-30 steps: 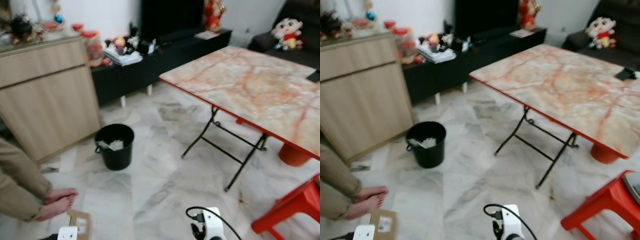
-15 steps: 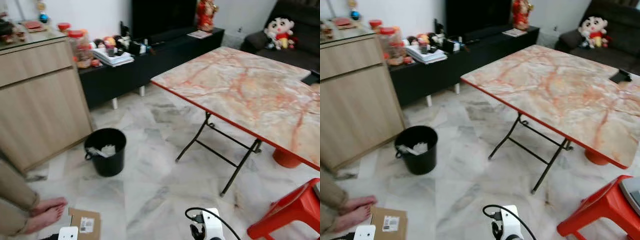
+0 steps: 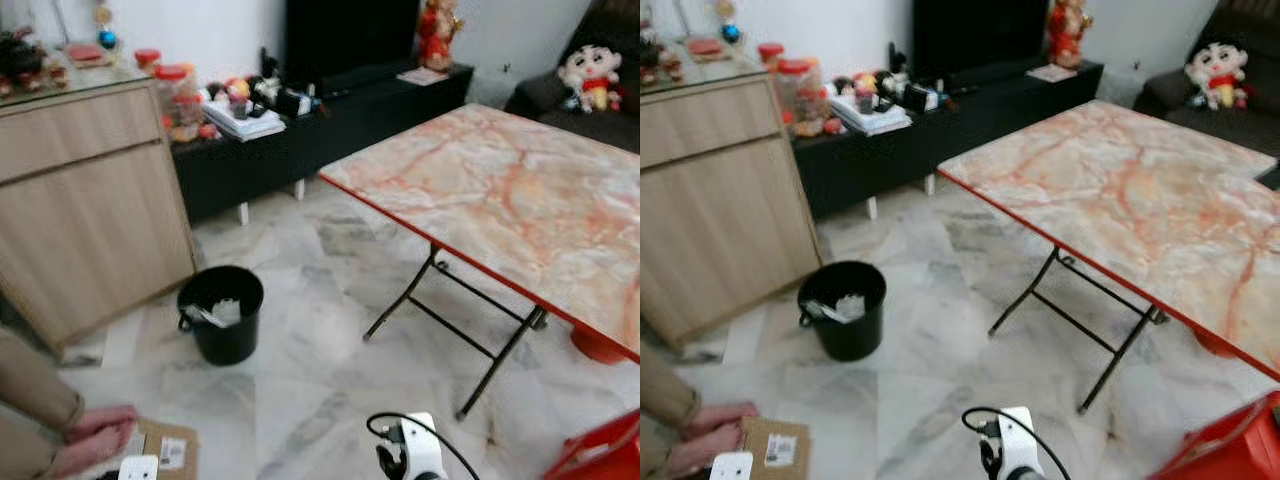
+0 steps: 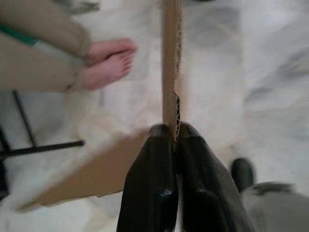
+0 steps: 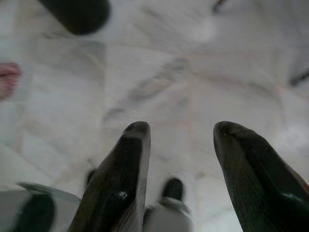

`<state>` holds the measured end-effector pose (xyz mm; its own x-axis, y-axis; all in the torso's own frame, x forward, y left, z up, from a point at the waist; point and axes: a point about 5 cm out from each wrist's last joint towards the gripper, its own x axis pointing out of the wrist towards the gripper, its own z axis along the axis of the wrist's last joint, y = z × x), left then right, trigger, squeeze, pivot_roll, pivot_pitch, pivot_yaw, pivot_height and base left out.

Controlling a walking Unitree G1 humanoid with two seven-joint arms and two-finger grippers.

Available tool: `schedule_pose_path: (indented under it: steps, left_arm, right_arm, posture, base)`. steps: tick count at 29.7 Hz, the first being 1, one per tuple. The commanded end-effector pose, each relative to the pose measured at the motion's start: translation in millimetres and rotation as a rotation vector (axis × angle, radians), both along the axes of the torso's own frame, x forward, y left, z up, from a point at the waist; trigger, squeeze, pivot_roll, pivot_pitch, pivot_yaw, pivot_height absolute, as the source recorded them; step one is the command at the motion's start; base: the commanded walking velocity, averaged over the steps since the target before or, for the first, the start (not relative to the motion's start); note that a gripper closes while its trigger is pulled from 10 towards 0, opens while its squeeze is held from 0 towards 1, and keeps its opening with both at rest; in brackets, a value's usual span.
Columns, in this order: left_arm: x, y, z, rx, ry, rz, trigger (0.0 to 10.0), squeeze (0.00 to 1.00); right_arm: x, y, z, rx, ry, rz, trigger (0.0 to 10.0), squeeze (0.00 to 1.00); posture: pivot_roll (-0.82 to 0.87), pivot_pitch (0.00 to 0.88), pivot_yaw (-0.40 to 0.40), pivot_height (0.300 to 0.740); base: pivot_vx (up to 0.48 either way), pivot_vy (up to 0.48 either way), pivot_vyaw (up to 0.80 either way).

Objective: Picking trash to rubbish bin

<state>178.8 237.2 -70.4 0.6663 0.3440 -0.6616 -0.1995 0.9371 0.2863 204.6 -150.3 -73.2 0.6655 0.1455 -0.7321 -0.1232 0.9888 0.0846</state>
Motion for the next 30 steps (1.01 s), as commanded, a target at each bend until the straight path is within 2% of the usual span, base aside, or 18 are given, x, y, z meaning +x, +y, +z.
schedule_pose_path:
  steps: [1,8,30]
  left_arm:
    - [-2.1,2.8,-0.4,0.008,0.009,-0.004,10.0,0.00]
    - [-2.4,2.0,-0.7,0.008,0.011,-0.012,10.0,0.00]
    - [-3.4,2.1,-1.0,0.009,0.012,-0.018,10.0,0.00]
  right_arm:
    - [6.2,1.1,3.6,-0.001,-0.021,0.000,10.0,0.00]
    - [6.6,1.9,4.0,0.005,-0.028,0.003,10.0,0.00]
    - [6.3,3.7,3.9,0.011,-0.028,0.016,10.0,0.00]
  posture:
    - [0.02,0.065,-0.050,0.740]
    - [0.01,0.053,-0.049,0.740]
    - [0.02,0.039,-0.048,0.740]
  base:
    - [0.322,0.000,0.47]
    - [0.327,0.000,0.71]
    - [0.329,0.000,0.00]
